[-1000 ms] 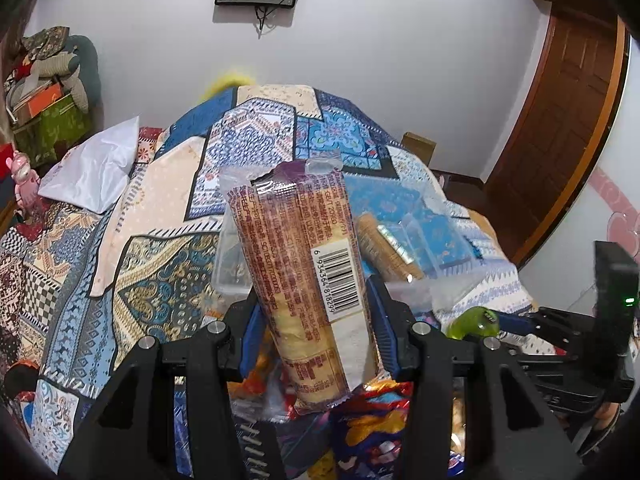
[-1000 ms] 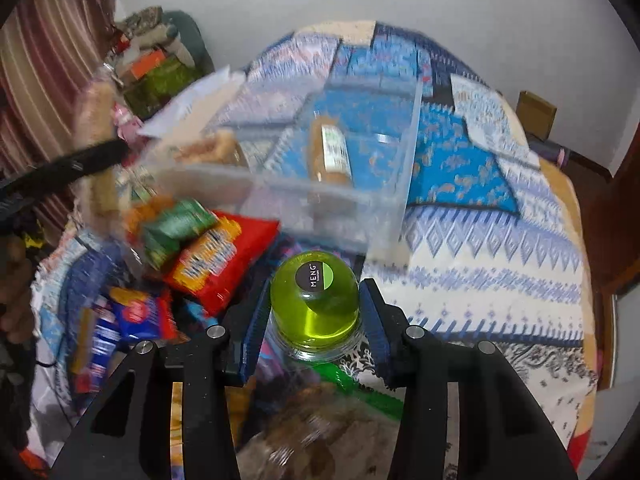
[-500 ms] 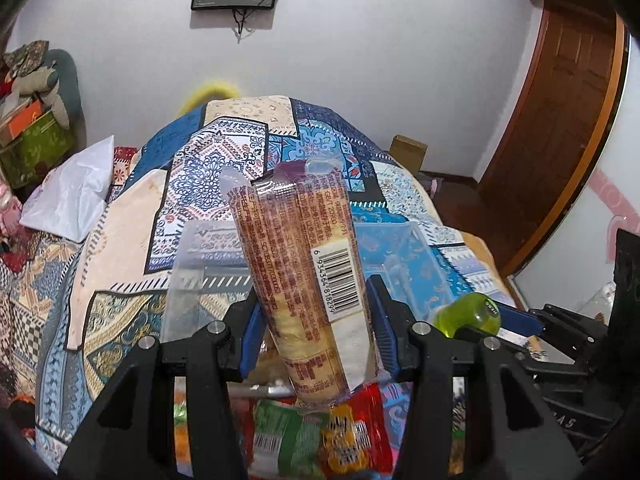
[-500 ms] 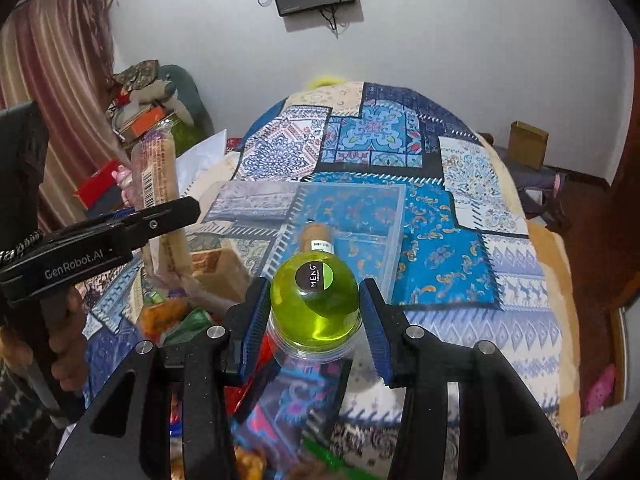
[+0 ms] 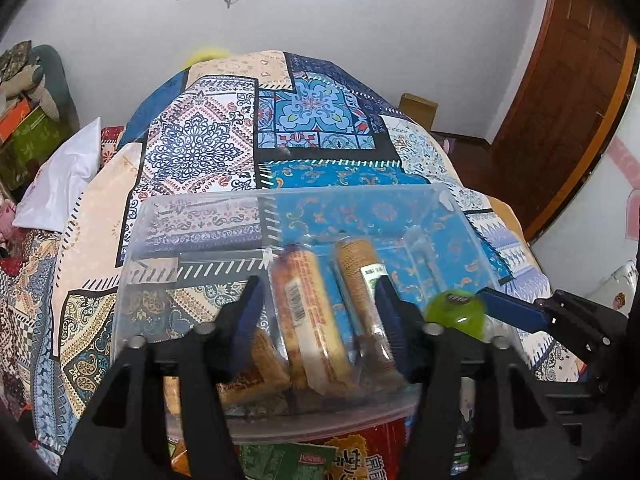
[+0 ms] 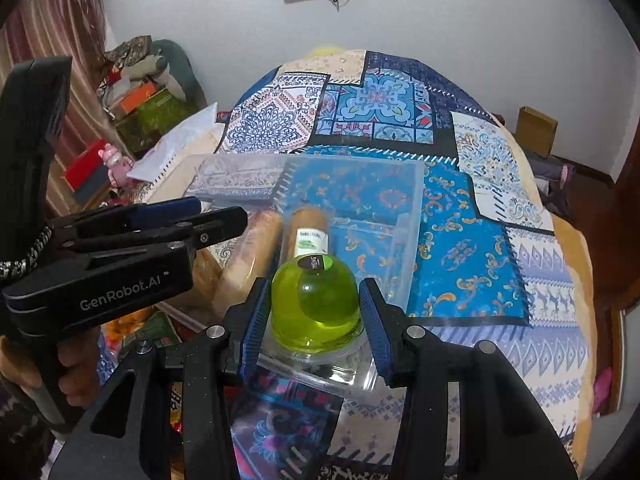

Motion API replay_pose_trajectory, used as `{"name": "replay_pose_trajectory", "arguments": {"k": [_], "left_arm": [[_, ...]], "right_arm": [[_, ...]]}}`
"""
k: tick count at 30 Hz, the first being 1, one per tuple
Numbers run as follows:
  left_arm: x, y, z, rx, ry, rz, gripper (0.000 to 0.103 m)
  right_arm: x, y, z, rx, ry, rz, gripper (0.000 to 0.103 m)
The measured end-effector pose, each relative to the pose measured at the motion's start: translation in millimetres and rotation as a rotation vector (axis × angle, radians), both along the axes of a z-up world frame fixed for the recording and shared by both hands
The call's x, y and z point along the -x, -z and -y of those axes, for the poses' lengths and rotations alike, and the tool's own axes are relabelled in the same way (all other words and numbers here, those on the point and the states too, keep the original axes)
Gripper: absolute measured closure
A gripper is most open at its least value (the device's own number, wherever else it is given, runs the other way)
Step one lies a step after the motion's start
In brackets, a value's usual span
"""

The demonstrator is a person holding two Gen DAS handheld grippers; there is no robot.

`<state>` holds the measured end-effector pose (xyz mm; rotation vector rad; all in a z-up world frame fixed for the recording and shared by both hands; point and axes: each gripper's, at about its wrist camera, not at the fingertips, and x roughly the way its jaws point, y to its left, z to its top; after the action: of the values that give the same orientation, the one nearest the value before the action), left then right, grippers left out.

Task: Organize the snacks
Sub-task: 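Lower biscuit pack and green jar into the clear box and release, then grasp the blue chip bag with left tool while right tool grasps cookie bag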

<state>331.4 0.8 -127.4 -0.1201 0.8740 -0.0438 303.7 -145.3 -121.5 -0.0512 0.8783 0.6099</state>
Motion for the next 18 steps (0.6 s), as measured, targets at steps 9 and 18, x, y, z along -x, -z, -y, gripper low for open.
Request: {"name": "replay_pose_trajectory", "arguments": {"k": [9, 18], "left_arm": [[40.3, -44.8, -5.5, 0.025, 0.004, 0.083, 0.038], [126.6, -74.9, -10.1, -0.012, 0.015, 0.155, 0.019]], "right_arm": [[22.9, -33.6, 16.1, -0.02, 0.003, 0.037, 0.06], [79.5, -69.4, 54.8, -0.042, 0.05, 0.11, 0.04]]}}
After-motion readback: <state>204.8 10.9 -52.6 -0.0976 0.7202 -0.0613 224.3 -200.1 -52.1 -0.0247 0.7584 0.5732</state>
